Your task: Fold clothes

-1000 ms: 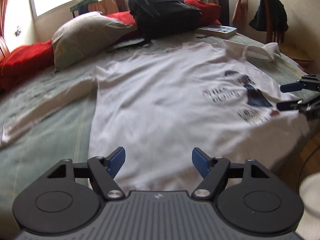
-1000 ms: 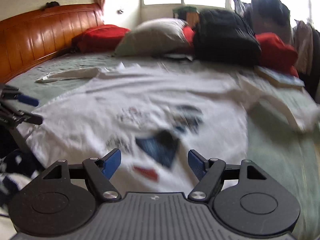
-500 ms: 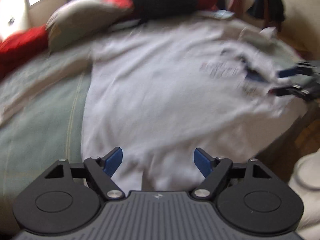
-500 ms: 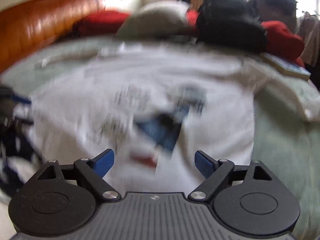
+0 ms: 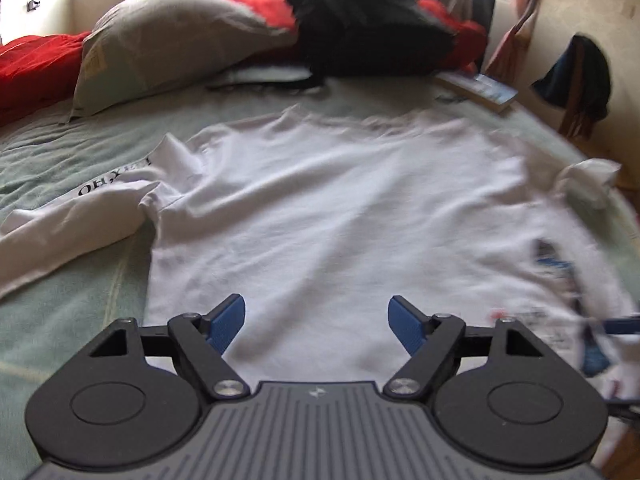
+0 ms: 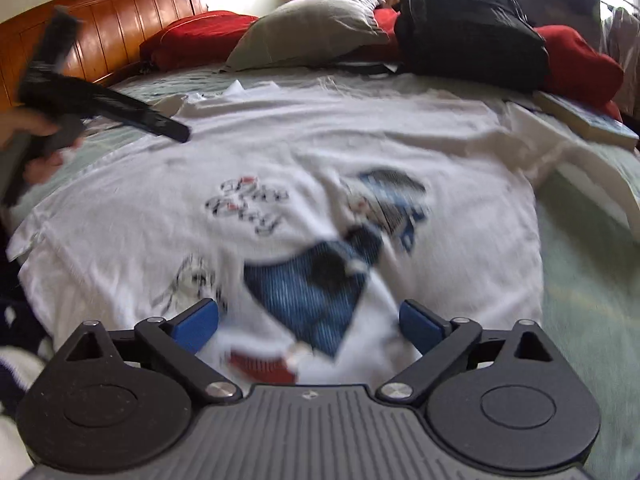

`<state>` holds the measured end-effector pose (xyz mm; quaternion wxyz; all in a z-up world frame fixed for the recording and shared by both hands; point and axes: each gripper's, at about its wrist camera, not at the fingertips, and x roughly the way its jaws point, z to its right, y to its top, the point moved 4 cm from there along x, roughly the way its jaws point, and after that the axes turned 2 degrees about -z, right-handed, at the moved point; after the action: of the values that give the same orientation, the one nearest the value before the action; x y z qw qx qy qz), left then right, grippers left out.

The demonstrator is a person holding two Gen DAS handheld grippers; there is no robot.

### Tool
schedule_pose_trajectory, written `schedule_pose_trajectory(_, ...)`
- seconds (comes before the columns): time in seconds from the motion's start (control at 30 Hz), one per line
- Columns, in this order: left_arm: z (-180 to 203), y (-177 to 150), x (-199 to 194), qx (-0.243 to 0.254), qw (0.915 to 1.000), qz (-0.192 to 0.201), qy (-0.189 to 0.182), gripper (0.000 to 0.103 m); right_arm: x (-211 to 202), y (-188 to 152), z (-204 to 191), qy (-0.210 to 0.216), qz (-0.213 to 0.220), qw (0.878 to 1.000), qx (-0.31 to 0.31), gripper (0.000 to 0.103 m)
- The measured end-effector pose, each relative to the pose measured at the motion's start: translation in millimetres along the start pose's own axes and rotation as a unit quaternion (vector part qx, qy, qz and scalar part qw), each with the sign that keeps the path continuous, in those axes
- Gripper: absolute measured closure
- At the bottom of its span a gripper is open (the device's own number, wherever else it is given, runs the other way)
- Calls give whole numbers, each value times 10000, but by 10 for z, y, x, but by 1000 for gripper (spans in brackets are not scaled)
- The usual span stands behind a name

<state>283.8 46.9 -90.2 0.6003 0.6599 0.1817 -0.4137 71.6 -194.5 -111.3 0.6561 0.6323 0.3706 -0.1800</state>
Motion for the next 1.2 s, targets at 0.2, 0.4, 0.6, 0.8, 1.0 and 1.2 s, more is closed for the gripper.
schedule_pose_trajectory(0.2, -339, 69, 187, -299, 9988, 28, 378, 22, -182, -212, 46, 143, -46, 9998, -101, 0)
schedule_pose_trajectory(0.4, -338, 135, 196, -144, 9969, 11, 774, 22, -492, -547, 125, 183, -125, 9991, -355, 0)
schedule_pose_trajectory(0.6, -158, 61, -184, -253, 9975, 157, 644, 25, -758, -521, 128, 666, 235, 9974, 116, 0)
schedule_pose_trajectory(0.8, 397, -216, -744, 603, 9975, 297, 238, 23, -579, -586, -22, 250, -9, 9997, -66, 0)
schedule_pose_trajectory(1.0, 596, -576, -1088, 1111, 9927, 180, 441, 21, -797, -566, 21, -138, 229, 9996, 10, 0)
schedule_pose_trajectory(1.2, 517, -943, -1058, 808, 9953, -9, 528, 20, -681, -224, -79, -331, 842, 9959, 76, 0)
